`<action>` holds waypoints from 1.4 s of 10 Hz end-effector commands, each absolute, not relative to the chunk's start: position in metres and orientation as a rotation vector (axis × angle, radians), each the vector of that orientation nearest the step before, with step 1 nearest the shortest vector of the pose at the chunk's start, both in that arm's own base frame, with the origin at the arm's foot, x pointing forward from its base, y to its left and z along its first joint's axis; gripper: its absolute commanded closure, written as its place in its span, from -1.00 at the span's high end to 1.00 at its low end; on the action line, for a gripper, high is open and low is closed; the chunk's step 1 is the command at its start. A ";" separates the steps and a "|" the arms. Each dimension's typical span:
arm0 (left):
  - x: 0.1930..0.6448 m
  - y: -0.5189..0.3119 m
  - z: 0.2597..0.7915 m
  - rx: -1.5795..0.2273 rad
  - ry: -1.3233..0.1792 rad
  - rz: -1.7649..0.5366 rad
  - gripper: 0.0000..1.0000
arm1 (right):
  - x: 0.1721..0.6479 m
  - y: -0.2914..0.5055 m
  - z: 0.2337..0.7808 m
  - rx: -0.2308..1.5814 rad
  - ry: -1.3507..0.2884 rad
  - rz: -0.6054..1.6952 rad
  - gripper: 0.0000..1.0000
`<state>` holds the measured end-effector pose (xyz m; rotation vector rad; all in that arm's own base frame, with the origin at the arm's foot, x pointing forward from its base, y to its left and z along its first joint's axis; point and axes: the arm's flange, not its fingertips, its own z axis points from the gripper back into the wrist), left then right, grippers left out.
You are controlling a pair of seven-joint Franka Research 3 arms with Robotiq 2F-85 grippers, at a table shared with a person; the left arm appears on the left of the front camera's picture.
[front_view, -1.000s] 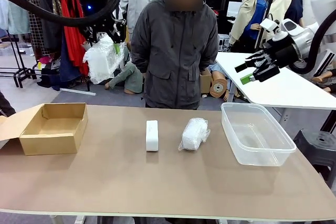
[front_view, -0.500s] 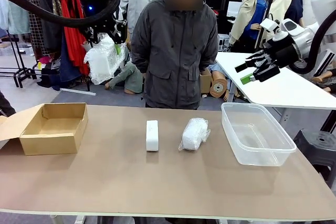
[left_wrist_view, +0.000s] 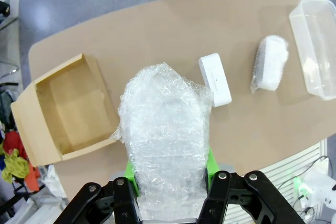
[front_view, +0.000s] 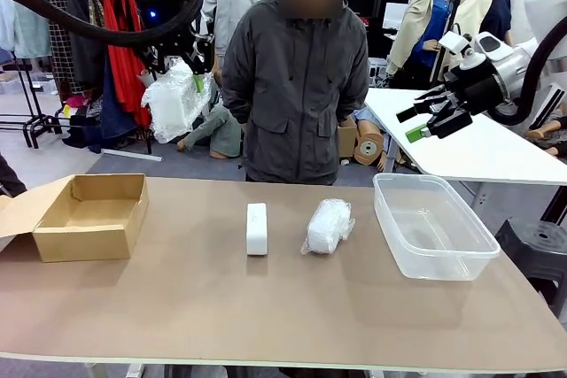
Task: Separate and place wrapped and unwrapped clocks.
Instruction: If the picked Digital clock is wrapped, place it in the Package Box ; if not, place it in the Organizing box.
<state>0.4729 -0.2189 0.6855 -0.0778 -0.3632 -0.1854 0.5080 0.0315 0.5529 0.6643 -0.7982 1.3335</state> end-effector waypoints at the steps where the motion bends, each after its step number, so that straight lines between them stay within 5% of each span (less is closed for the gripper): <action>1: 0.470 -0.216 0.688 -0.079 -0.370 -0.178 -1.00 | 0.506 0.032 0.554 0.664 -0.800 1.335 1.00; 10: 0.473 -0.219 0.685 -0.078 -0.363 -0.185 -1.00 | 0.506 0.032 0.554 0.664 -0.800 1.335 1.00; 14: 0.508 -0.194 0.659 0.082 -0.336 0.017 -1.00 | 0.506 0.032 0.554 0.664 -0.800 1.335 1.00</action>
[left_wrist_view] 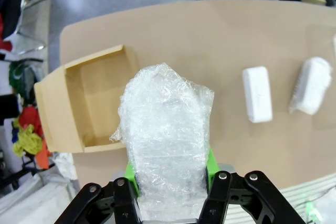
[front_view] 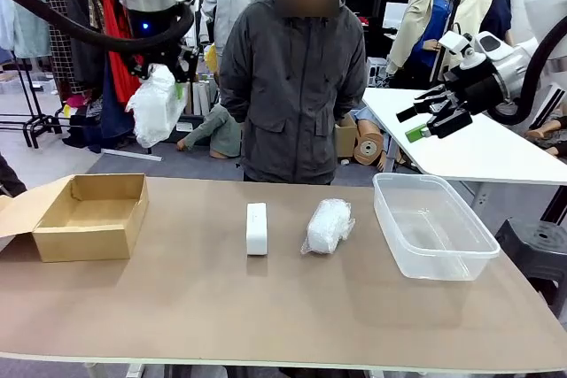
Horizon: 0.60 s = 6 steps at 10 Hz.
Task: Separate and place wrapped and unwrapped clocks.
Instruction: If the picked Digital clock is wrapped, place it in the Package Box ; if not, place it in the Organizing box.
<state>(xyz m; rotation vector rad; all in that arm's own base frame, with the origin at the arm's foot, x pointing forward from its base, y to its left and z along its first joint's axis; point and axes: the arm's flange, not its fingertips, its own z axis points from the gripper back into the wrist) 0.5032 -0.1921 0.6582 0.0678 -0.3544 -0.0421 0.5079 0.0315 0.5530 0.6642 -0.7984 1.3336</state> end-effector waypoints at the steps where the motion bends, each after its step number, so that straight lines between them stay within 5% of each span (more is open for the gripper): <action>1: 0.514 -0.182 0.650 0.089 -0.314 0.034 -1.00 | 0.506 0.032 0.554 0.664 -0.800 1.335 1.00; 6: 0.528 -0.123 0.593 0.210 -0.275 0.206 -1.00 | 0.506 0.032 0.554 0.664 -0.800 1.335 1.00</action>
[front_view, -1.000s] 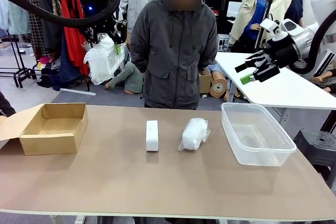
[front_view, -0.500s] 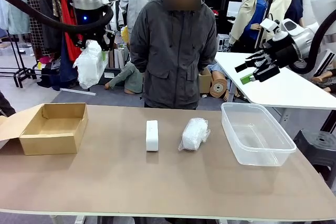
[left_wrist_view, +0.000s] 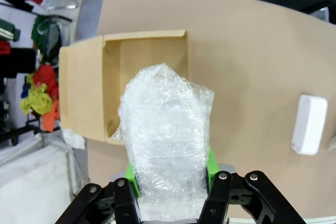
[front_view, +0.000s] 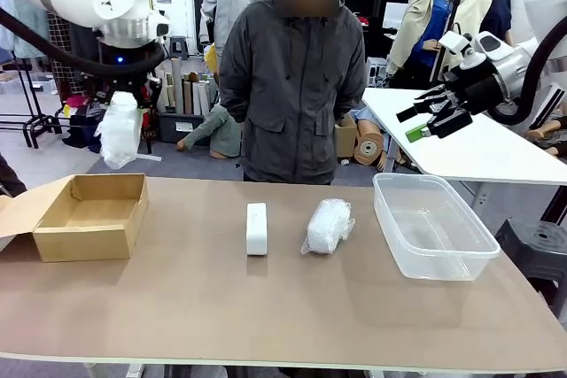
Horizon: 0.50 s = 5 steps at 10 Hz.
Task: Separate and place wrapped and unwrapped clocks.
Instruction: If the picked Digital clock is wrapped, place it in the Package Box ; if not, place it in the Organizing box.
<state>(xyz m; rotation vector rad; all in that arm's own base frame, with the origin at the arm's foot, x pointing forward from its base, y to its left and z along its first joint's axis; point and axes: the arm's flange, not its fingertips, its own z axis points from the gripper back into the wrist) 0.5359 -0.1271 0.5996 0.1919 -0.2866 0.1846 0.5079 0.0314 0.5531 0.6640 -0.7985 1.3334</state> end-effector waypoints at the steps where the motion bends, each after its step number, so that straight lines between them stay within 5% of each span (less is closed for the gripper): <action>1: 0.539 -0.103 0.583 0.222 -0.264 0.194 -1.00 | 0.506 0.032 0.554 0.664 -0.800 1.335 1.00; 5: 0.559 -0.071 0.547 0.325 -0.314 0.157 -1.00 | 0.506 0.032 0.554 0.664 -0.800 1.335 1.00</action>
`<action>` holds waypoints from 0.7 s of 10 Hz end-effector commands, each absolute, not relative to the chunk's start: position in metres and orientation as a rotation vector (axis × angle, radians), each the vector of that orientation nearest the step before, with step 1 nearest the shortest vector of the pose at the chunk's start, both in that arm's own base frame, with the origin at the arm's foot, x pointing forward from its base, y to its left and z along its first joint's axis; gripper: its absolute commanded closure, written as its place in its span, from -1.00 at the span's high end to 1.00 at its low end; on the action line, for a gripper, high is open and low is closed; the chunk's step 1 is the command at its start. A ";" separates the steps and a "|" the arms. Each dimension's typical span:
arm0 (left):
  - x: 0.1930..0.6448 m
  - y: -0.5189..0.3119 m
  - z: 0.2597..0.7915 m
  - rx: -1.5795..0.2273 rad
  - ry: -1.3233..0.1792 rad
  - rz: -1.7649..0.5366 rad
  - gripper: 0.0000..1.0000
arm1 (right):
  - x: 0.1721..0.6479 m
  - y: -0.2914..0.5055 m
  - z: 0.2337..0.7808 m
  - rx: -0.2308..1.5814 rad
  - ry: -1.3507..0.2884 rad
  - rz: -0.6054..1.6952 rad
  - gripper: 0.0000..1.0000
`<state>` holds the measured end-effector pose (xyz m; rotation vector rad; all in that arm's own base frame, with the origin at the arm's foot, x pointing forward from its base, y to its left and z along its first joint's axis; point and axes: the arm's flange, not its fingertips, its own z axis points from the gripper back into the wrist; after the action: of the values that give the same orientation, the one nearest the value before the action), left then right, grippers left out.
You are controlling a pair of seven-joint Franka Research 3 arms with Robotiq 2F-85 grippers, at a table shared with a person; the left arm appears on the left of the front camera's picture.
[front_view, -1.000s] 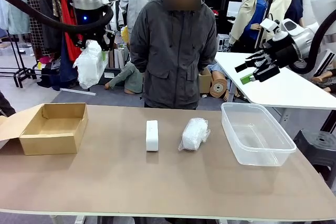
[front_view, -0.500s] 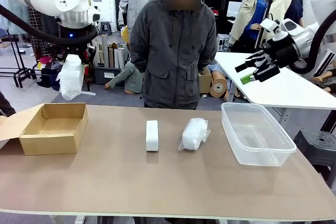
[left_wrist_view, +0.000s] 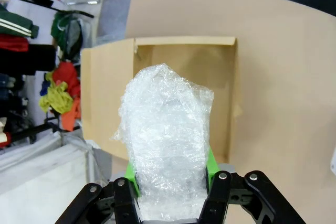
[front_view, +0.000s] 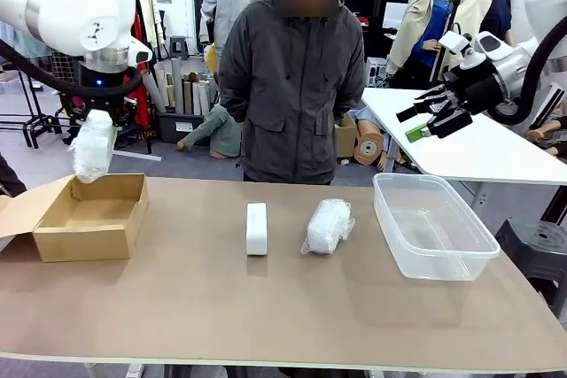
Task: Separate and place wrapped and unwrapped clocks.
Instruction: If the picked Digital clock is wrapped, place it in the Package Box ; if not, place it in the Organizing box.
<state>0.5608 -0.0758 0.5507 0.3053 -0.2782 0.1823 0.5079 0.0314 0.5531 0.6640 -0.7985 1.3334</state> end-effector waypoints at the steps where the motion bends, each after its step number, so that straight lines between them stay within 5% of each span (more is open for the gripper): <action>1: 0.563 -0.063 0.537 0.356 -0.276 0.169 -1.00 | 0.506 0.032 0.554 0.664 -0.800 1.335 1.00; 7: 0.570 -0.051 0.514 0.327 -0.199 0.098 -1.00 | 0.506 0.032 0.554 0.664 -0.800 1.335 1.00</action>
<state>0.5687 -0.0522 0.5079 0.3577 -0.2291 0.1036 0.5079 0.0313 0.5531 0.6640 -0.7985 1.3333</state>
